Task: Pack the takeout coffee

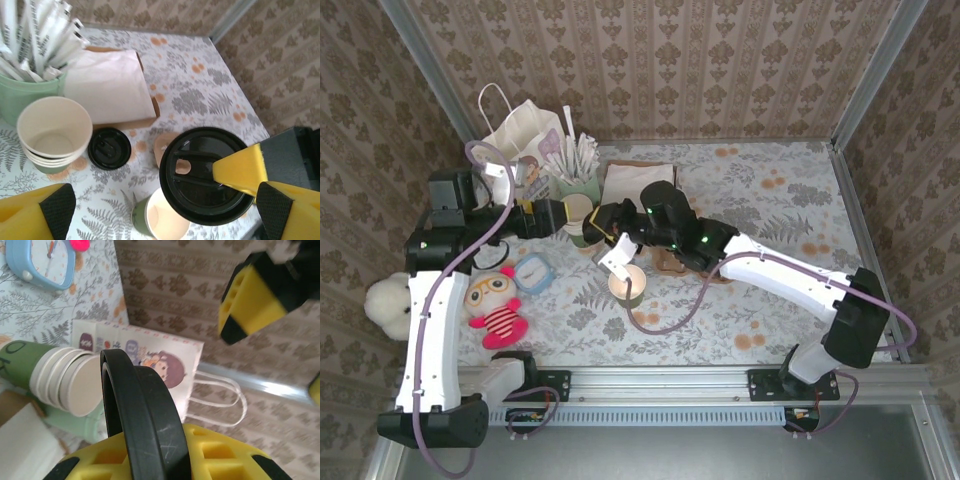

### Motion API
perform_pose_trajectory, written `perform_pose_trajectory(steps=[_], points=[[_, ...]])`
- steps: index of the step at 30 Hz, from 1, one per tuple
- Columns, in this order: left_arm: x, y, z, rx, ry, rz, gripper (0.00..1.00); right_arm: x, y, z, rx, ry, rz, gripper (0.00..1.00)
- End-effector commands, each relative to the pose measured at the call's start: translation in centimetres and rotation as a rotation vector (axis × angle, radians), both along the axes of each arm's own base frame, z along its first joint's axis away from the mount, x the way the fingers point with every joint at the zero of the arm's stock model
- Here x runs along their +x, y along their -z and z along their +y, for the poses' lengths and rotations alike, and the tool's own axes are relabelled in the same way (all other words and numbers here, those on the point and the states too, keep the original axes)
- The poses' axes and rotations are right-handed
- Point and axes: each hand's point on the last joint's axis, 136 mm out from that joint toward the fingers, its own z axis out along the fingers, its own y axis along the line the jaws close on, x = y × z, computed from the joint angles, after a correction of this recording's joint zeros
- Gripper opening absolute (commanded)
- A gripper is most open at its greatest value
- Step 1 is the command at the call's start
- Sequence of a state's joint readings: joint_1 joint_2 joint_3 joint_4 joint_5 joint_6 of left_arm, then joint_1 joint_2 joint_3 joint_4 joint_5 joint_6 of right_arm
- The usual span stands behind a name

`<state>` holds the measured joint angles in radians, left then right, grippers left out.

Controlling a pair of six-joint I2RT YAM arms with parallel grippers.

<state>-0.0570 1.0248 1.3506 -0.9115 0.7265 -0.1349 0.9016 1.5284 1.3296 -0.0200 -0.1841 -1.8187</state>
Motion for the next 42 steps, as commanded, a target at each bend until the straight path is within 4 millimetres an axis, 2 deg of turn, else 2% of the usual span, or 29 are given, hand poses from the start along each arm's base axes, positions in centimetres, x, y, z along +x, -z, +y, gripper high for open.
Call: perform_pose_trajectory(steps=[1, 4, 11, 17, 25, 30, 42], points=[[-2.9, -0.2, -1.1, 0.013, 0.153, -0.008, 0.95, -3.4, -2.8, 0.6, 0.035, -0.211, -0.202, 0.05], [-3.6, 0.0, -1.5, 0.03, 0.2, 0.018, 0.93, -4.4, -2.8, 0.5, 0.022, -0.27, -0.23, 0.05], [-4.4, 1.1, -2.0, 0.069, 0.265, 0.068, 0.81, -5.9, -2.9, 0.6, 0.012, -0.365, -0.321, 0.05], [-5.1, 2.0, -3.3, 0.09, 0.326, 0.113, 0.63, -6.2, -3.0, 0.9, 0.017, -0.397, -0.356, 0.05], [-4.1, 3.2, -3.2, 0.107, 0.299, 0.142, 0.49, -6.4, -3.4, 0.9, 0.033, -0.403, -0.378, 0.05], [-3.7, 3.5, -3.9, 0.083, 0.347, 0.184, 0.38, -6.6, -3.6, 1.0, 0.04, -0.418, -0.385, 0.05], [-4.4, 3.5, -5.0, 0.023, 0.417, 0.181, 0.29, -6.7, -3.0, 1.3, 0.011, -0.44, -0.374, 0.05]])
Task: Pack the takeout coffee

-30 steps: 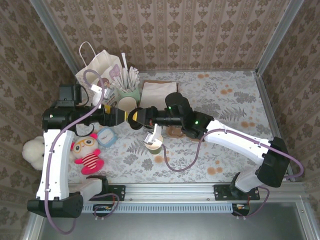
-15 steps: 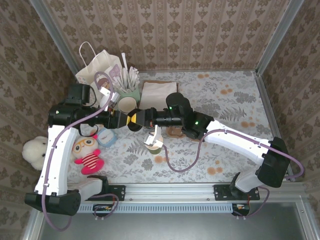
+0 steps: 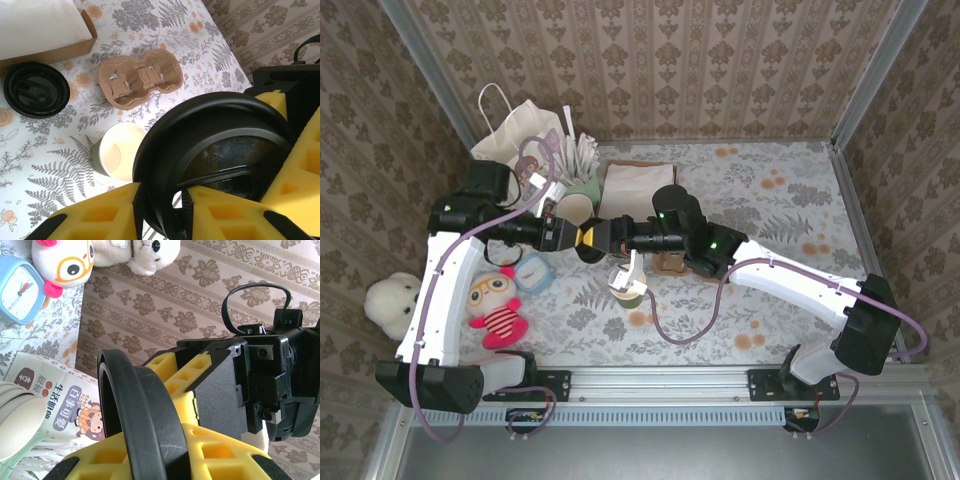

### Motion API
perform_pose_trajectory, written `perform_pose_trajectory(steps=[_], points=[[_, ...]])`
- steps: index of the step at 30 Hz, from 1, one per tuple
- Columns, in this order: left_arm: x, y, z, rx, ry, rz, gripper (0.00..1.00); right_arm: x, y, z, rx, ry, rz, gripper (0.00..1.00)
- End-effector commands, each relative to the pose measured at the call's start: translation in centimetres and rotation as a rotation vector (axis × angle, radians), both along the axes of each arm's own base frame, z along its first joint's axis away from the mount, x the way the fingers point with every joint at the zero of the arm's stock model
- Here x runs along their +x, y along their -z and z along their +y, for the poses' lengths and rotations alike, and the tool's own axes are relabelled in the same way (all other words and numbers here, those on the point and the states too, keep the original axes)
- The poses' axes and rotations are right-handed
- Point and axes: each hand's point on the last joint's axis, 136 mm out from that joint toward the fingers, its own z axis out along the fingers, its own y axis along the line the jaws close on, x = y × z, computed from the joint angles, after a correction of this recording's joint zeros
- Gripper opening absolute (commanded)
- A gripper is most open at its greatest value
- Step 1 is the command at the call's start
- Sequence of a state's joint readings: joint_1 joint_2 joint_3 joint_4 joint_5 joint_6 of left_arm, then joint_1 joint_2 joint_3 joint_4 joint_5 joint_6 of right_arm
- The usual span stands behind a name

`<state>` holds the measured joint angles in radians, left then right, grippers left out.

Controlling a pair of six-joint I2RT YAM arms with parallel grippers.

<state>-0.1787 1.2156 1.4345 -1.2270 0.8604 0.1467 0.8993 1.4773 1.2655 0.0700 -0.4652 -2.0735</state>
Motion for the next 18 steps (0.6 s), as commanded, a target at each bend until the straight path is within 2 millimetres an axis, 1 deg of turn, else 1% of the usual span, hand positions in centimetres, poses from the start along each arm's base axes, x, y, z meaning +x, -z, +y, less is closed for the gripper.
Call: perform_pose_trajectory(steps=[1, 7, 10, 12, 15, 18], points=[[-1.0, -0.5, -0.7, -0.032, 0.056, -0.022, 0.28, -1.8, -1.3, 0.4, 0.0, -0.108, -0.153, 0.05], [-0.8, -0.1, -0.4, 0.026, 0.051, -0.03, 0.2, -1.8, -0.9, 0.6, -0.033, -0.094, -0.129, 0.07], [-0.7, 0.5, -0.4, 0.075, 0.057, -0.039, 0.16, -2.0, -0.5, 0.6, -0.054, -0.089, -0.111, 0.08], [-0.6, 0.9, -0.4, 0.101, 0.058, -0.045, 0.09, -2.0, -0.4, 0.6, -0.059, -0.081, -0.1, 0.08], [-0.6, 0.7, -0.7, 0.103, 0.067, -0.065, 0.01, -1.9, -0.1, 0.6, -0.072, -0.067, -0.088, 0.09], [-0.5, 0.7, -0.6, 0.114, 0.055, -0.082, 0.0, -1.8, 0.2, 0.6, -0.084, -0.057, -0.068, 0.11]])
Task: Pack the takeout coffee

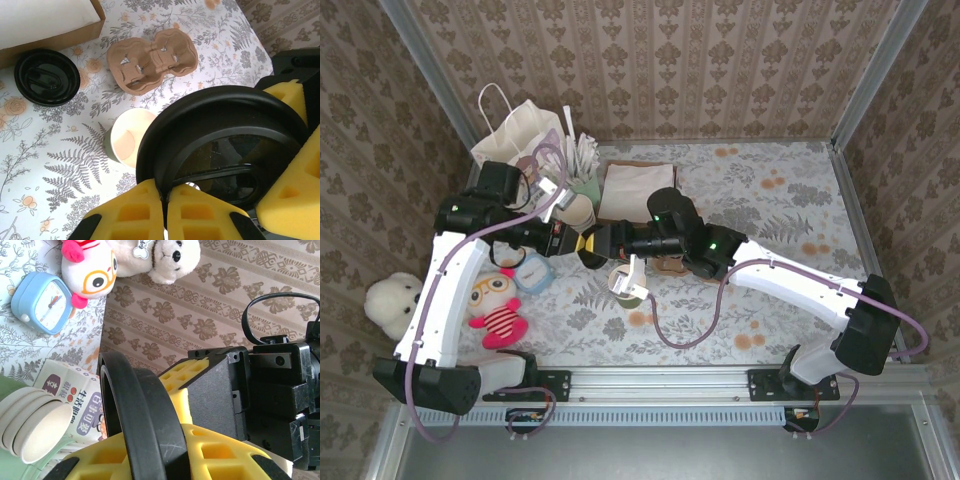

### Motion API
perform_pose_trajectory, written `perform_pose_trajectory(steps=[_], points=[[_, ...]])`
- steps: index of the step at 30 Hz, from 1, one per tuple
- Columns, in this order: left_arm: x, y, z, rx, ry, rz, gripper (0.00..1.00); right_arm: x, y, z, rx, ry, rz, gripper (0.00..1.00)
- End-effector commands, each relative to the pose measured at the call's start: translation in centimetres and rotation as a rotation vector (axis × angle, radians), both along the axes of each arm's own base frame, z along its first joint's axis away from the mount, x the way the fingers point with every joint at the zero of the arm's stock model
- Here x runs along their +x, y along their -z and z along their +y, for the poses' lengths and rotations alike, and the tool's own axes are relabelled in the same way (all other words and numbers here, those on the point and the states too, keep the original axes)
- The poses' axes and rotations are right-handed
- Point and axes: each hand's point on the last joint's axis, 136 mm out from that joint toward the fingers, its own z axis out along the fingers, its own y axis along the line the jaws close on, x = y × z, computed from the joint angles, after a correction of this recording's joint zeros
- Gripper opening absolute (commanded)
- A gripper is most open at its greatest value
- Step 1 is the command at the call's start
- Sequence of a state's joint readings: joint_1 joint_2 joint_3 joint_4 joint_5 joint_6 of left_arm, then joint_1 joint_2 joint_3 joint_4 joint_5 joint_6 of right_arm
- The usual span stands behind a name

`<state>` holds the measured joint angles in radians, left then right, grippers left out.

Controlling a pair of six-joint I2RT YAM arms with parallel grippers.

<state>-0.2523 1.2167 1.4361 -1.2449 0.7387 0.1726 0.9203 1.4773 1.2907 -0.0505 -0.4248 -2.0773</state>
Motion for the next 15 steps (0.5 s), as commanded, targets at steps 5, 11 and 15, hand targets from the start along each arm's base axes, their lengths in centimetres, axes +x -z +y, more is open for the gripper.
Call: perform_pose_trajectory(steps=[5, 11, 15], points=[[0.8, -0.5, 0.1, 0.028, -0.018, -0.078, 0.0, -0.8, -0.9, 0.9, -0.014, -0.028, -0.075, 0.18], [1.9, -0.5, 0.6, 0.06, -0.074, -0.112, 0.0, -0.3, 0.3, 0.8, -0.056, 0.078, 0.069, 0.41], [3.5, 0.6, 1.9, 0.132, -0.164, -0.135, 0.0, 1.1, 1.6, 0.4, -0.078, 0.278, 0.332, 0.77]])
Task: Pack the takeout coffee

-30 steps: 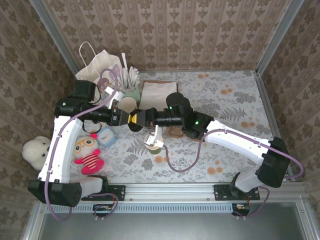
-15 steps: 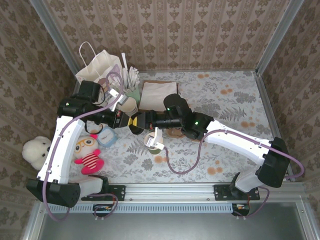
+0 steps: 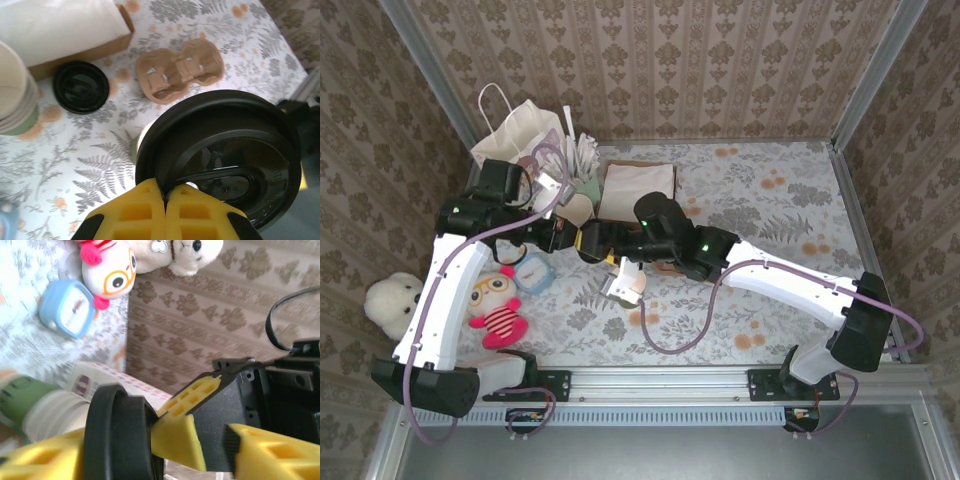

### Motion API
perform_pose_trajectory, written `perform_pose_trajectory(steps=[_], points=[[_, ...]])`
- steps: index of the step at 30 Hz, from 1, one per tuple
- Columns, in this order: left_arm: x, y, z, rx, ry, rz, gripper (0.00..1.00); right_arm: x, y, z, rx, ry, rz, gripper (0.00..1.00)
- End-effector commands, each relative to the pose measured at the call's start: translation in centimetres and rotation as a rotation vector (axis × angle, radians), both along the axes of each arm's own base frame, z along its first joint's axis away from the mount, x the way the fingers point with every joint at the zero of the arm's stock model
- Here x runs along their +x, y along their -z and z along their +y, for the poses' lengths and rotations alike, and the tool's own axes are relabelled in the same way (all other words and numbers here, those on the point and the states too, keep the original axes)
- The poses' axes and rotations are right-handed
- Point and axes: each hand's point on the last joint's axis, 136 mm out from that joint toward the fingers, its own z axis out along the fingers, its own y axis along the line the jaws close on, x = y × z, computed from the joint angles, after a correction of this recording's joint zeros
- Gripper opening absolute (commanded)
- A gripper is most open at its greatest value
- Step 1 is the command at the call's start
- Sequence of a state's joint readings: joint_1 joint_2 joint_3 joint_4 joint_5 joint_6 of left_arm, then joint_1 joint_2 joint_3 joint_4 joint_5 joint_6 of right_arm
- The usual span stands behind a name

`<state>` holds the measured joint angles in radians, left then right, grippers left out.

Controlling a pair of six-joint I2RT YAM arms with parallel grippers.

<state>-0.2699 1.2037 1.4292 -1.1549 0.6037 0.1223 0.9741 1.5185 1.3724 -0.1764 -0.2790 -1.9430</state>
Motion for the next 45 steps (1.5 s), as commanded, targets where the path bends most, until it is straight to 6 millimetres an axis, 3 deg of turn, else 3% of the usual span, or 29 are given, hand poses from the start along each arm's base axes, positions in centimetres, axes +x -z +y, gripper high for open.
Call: perform_pose_trajectory(steps=[1, 4, 5, 10, 15, 17, 19, 20, 22, 25, 31, 40, 45], points=[[1.6, 0.5, 1.3, 0.061, -0.1, -0.053, 0.0, 1.4, 0.5, -0.4, 0.011, 0.223, 0.266, 0.79], [2.1, 0.7, 1.5, 0.066, -0.125, -0.063, 0.0, 2.7, 0.3, -0.9, 0.077, 0.454, 0.57, 0.83], [2.2, 0.8, 1.6, 0.065, -0.133, -0.065, 0.0, 2.7, 0.2, -1.0, 0.116, 0.512, 0.688, 0.99], [2.8, 1.8, 2.6, 0.097, -0.214, -0.066, 0.0, 3.0, -0.3, -1.7, 0.448, 0.664, 1.079, 1.0], [2.6, 3.5, 3.1, 0.105, -0.273, -0.022, 0.0, 4.8, -1.3, -4.4, 0.845, 0.896, 1.509, 1.0], [2.6, 4.1, 3.2, 0.098, -0.313, 0.0, 0.0, 6.4, -0.5, -6.7, 1.036, 1.071, 1.607, 1.0], [2.3, 4.5, 2.8, 0.071, -0.329, 0.025, 0.0, 8.0, 0.8, -11.0, 1.319, 1.378, 1.673, 1.0], [2.0, 4.7, 2.7, 0.069, -0.335, 0.035, 0.0, 7.9, 1.6, -12.4, 1.378, 1.486, 1.719, 1.0], [1.4, 5.4, 2.8, 0.08, -0.367, 0.054, 0.0, 7.2, 2.8, -12.9, 1.346, 1.555, 1.788, 1.0], [0.3, 6.4, 2.4, 0.059, -0.392, 0.099, 0.0, 6.7, 4.2, -14.3, 1.434, 1.57, 1.85, 1.0], [-1.5, 7.9, 1.3, 0.075, -0.453, 0.215, 0.0, 5.9, 7.0, -14.2, 1.337, 1.547, 2.163, 1.0], [-2.1, 9.5, -1.5, 0.062, -0.446, 0.269, 0.0, 4.8, 9.4, -14.8, 1.233, 1.623, 2.185, 1.0], [-2.1, 10.6, -1.5, 0.148, -0.487, 0.262, 0.0, 4.5, 10.9, -14.9, 1.245, 1.648, 2.241, 1.0]])
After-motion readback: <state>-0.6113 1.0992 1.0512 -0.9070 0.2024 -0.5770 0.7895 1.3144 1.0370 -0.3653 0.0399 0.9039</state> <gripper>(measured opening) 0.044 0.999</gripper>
